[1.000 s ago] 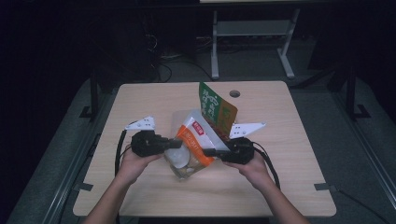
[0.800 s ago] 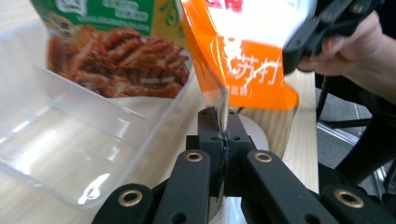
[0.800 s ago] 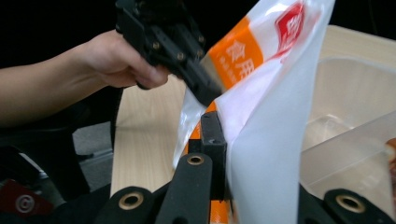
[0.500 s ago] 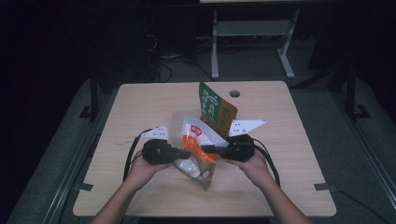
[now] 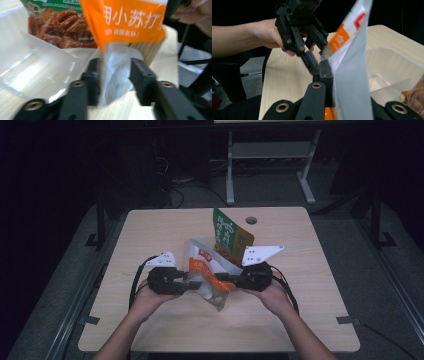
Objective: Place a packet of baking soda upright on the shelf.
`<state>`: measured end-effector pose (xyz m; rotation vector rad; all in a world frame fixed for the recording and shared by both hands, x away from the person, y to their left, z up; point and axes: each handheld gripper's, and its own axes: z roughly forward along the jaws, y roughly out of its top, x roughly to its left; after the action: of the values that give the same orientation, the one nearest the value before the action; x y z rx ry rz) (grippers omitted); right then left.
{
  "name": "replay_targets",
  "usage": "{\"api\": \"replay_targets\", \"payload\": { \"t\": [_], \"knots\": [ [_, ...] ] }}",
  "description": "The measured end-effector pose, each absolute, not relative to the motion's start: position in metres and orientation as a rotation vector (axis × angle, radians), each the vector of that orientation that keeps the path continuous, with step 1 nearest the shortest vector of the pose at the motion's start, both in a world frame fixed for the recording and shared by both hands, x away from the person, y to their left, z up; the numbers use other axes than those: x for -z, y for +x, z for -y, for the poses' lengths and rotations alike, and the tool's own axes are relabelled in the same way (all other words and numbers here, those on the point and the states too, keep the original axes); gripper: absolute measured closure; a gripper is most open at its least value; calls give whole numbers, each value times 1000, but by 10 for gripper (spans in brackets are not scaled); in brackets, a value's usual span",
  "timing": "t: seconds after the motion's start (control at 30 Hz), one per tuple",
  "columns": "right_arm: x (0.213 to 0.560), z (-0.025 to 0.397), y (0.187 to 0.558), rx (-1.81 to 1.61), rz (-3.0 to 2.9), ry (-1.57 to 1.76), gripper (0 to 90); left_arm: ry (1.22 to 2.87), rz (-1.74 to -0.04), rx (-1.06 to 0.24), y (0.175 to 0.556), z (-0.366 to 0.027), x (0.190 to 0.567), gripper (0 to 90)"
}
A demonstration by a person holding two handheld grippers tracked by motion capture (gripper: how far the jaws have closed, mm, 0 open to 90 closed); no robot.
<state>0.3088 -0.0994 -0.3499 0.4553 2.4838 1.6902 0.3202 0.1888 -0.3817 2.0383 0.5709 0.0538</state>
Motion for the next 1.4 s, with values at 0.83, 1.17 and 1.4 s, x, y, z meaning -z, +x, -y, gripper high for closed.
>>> {"api": "replay_targets", "payload": {
  "t": [0.83, 1.17, 1.4],
  "knots": [
    [323, 95, 323, -1691, -2335, 564, 900, 2150, -677, -161, 291, -226, 418, 241],
    [320, 79, 343, -1645, -2302, 656, 900, 2162, -655, -161, 296, -223, 430, 221],
    [324, 68, 356, -1608, -2271, 720, 900, 2187, -645, -149, 294, -216, 436, 214]
  ]
}}
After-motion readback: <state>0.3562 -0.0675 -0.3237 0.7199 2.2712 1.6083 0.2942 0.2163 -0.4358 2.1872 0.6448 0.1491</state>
